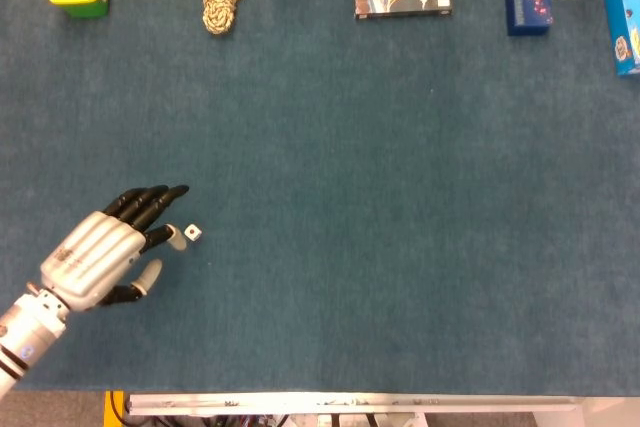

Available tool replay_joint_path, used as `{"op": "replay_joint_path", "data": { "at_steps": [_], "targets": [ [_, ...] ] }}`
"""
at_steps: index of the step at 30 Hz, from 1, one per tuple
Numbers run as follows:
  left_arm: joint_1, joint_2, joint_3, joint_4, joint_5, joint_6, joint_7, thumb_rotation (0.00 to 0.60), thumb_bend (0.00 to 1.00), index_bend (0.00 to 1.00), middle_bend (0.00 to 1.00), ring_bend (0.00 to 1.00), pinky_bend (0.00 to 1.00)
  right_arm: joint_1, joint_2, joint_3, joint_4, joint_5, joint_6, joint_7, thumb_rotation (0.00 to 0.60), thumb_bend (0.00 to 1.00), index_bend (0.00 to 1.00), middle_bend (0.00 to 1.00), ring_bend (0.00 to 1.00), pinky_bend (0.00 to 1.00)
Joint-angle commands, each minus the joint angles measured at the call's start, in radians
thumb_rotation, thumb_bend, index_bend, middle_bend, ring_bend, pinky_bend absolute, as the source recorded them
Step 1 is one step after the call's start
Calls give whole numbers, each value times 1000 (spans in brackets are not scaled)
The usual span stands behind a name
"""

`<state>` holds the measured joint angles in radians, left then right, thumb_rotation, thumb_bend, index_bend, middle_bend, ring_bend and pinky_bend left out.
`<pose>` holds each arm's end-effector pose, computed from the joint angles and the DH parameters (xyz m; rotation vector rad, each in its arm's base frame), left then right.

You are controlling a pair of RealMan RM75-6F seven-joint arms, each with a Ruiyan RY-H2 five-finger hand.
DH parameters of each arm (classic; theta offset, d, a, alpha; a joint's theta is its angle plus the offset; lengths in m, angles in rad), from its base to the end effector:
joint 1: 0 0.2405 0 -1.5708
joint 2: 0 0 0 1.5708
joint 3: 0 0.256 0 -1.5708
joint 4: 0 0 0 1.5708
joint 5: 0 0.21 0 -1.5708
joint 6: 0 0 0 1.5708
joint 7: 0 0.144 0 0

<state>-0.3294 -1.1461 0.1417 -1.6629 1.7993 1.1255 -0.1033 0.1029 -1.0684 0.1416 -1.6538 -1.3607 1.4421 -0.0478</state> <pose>-0.2561 0.1799 0.0654 -2.0746 -1.1015 -0.8823 -0.3147 -0.2042 0.1865 1.2681 -0.8790 0.8563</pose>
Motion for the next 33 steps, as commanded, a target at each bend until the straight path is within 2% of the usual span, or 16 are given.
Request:
{"op": "replay_joint_path", "data": {
  "at_steps": [1, 11, 22, 33],
  "targets": [
    [-5, -27, -3, 18, -17, -11, 20, 600, 570, 321, 0, 0, 74, 0, 2, -1, 0, -1, 0, 1, 600, 254, 367, 438, 359, 459],
    [-20, -118, -12, 102, -89, -61, 63, 600, 586, 287, 0, 0, 72, 0, -1, 0, 6, 7, -5, 7, 600, 254, 367, 438, 359, 459],
    [-17, -125, 20, 107, -100, -58, 79, 600, 586, 288, 0, 0, 72, -8, -4, -7, 6, 10, -1, 5, 600, 254, 367, 438, 359, 459],
    [-7, -157, 28, 150, -116, -50, 142, 600, 586, 289, 0, 0, 72, -8, -9, -10, 8, 13, -7, 6, 600, 254, 367, 438, 359, 459]
  ]
}}
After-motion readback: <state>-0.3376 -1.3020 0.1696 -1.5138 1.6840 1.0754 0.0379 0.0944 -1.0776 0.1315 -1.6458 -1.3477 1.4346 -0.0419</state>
